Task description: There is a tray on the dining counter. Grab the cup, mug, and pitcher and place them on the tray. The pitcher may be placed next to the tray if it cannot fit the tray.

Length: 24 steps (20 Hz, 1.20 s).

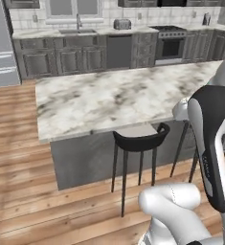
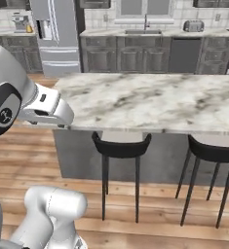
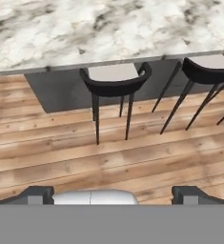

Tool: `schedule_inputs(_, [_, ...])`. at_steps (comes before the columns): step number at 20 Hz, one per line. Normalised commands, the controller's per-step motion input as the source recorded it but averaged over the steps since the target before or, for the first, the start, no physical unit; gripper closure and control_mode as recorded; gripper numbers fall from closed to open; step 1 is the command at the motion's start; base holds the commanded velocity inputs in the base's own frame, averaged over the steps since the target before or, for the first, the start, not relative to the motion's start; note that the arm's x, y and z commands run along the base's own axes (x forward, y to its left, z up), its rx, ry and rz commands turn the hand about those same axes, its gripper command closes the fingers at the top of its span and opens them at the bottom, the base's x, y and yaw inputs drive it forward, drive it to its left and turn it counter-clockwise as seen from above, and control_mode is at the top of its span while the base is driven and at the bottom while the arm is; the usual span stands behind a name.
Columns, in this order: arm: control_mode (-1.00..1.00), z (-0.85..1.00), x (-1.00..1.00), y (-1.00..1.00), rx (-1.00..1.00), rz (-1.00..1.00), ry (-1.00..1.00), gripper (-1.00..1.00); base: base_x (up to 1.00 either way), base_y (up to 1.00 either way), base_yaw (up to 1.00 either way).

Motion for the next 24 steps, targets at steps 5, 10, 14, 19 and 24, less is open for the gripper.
schedule_inputs(5, [1.00,0.00,0.00,0.00,0.00,0.00,0.00,-1.00,0.00,1.00,-0.06])
schedule_inputs(10, [1.00,0.00,0.00,0.00,0.00,0.00,0.00,-1.00,0.00,1.00,-0.07])
schedule_inputs(14, [1.00,0.00,0.00,0.00,0.00,0.00,0.00,-1.00,0.00,1.00,-0.07])
schedule_inputs(19, [1.00,0.00,0.00,0.00,0.00,0.00,0.00,-1.00,0.03,1.00,-0.07])
schedule_inputs(24, [1.00,0.00,0.00,0.00,0.00,0.00,0.00,-1.00,0.19,1.00,-0.07])
